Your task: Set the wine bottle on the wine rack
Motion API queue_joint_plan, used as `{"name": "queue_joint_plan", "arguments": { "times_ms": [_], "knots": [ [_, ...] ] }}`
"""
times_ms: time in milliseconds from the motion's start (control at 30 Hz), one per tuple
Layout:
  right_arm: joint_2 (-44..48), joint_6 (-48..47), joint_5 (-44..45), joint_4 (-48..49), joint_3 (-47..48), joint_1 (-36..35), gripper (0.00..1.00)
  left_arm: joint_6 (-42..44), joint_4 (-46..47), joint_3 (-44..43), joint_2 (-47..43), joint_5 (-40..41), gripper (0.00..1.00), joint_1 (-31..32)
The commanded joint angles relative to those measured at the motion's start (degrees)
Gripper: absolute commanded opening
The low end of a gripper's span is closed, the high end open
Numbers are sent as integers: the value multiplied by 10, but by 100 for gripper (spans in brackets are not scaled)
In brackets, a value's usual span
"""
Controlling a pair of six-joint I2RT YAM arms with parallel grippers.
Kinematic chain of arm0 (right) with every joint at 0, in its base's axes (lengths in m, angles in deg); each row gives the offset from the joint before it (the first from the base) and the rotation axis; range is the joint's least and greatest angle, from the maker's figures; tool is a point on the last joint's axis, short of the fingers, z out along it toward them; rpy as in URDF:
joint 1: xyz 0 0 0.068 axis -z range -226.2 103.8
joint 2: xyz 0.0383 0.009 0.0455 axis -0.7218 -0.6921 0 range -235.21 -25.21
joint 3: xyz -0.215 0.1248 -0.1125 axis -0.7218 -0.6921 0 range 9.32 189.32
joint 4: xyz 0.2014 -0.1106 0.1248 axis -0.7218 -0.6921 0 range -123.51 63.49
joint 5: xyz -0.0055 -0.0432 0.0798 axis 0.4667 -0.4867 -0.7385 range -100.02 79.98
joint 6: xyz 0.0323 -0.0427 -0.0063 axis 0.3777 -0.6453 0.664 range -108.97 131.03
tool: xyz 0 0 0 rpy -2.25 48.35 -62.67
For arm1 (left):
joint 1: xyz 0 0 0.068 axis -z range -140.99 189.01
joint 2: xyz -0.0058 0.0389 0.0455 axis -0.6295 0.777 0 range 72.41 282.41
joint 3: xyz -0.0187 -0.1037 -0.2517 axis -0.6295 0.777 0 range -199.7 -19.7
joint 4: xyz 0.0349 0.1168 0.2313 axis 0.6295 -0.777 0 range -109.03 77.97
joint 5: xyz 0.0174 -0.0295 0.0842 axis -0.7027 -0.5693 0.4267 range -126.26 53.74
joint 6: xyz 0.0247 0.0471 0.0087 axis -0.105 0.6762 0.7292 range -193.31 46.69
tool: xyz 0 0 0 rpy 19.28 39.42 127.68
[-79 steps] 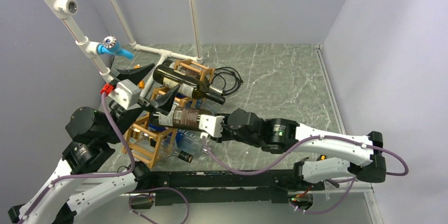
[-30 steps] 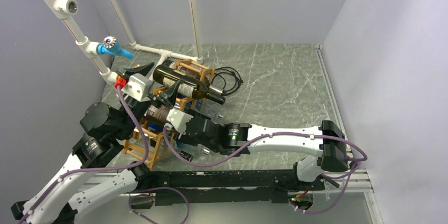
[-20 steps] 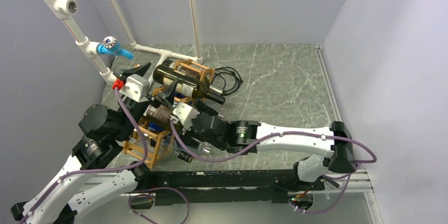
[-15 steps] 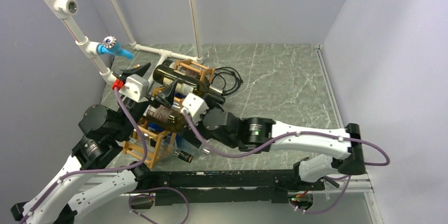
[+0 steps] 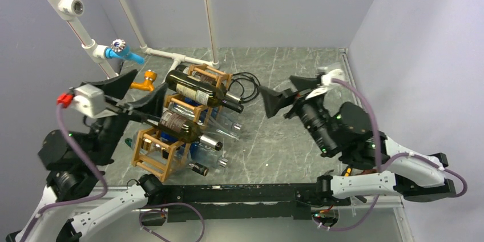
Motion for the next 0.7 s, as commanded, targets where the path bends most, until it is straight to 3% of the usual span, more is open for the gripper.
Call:
{"name": "queue_joint_plan", "arguments": {
  "times_ms": [0, 300, 567, 667],
  "knots": [
    [22, -103, 140, 80, 9, 1, 100, -56, -18, -36, -27, 28, 99, -2],
    [86, -233, 143, 184, -6, 1, 100, -45, -15, -56, -77, 44, 99, -2],
    [93, -259, 120, 220, 4, 1, 100, -22, -36, -85, -78, 56, 99, -3],
    [90, -313, 145, 302, -20, 1, 100, -22, -37, -85, -81, 58, 99, -2]
  ]
}}
